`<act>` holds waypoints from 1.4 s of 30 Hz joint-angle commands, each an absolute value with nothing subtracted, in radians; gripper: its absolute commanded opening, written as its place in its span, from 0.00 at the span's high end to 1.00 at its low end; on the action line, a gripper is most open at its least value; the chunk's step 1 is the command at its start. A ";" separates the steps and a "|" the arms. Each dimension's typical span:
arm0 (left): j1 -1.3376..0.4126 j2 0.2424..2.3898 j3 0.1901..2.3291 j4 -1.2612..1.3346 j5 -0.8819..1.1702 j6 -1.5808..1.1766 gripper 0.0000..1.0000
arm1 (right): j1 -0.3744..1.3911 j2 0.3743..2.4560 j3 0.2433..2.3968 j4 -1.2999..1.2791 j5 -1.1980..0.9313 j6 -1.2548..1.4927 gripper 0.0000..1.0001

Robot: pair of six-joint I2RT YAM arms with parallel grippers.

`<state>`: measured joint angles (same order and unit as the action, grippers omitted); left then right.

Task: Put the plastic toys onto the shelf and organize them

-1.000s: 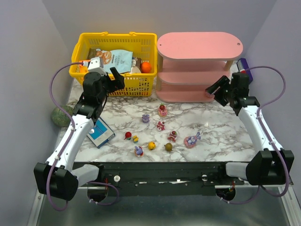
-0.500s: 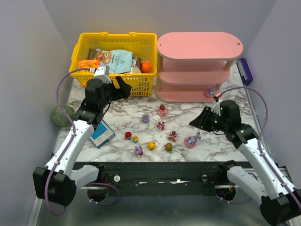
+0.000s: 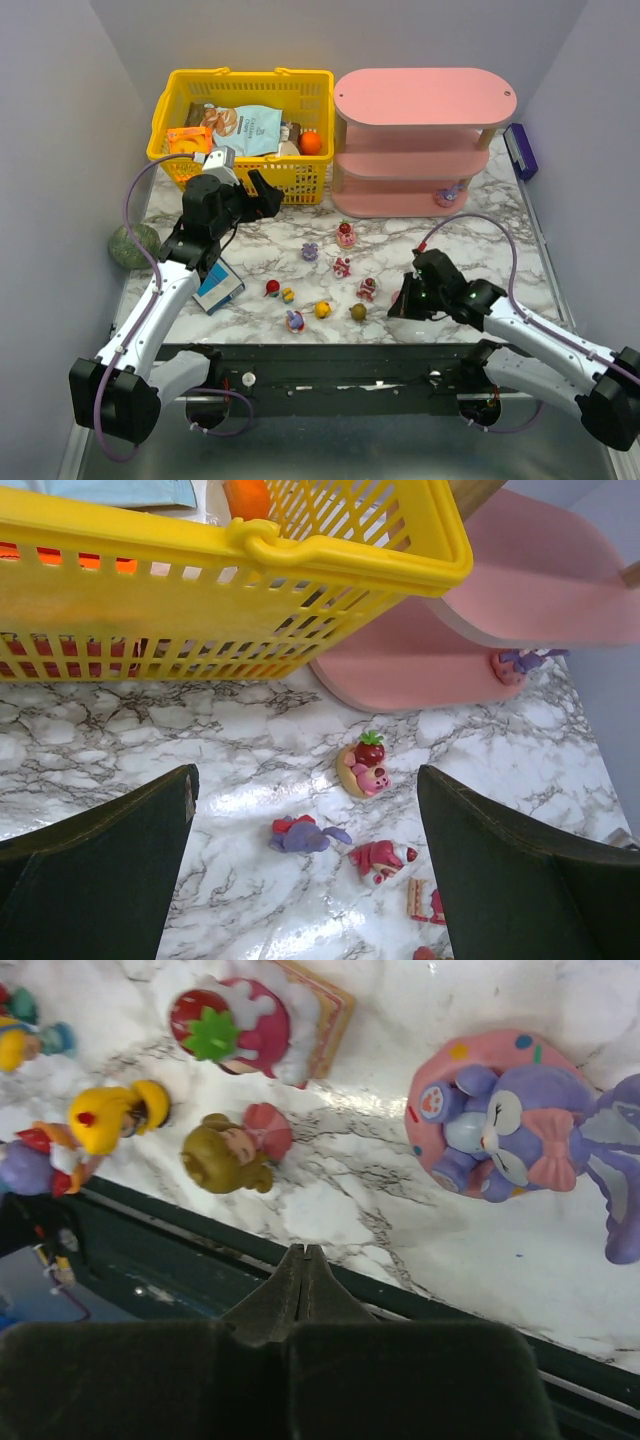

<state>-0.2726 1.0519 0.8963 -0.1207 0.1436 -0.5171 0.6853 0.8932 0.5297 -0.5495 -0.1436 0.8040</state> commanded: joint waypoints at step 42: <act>-0.288 1.065 0.919 -0.129 0.156 -0.517 0.01 | 0.618 1.002 0.563 -0.657 0.377 0.985 0.99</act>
<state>-0.2813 1.0653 0.8963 -0.1223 0.1505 -0.5243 0.6571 0.9894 0.5262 -0.6739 0.3256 1.0195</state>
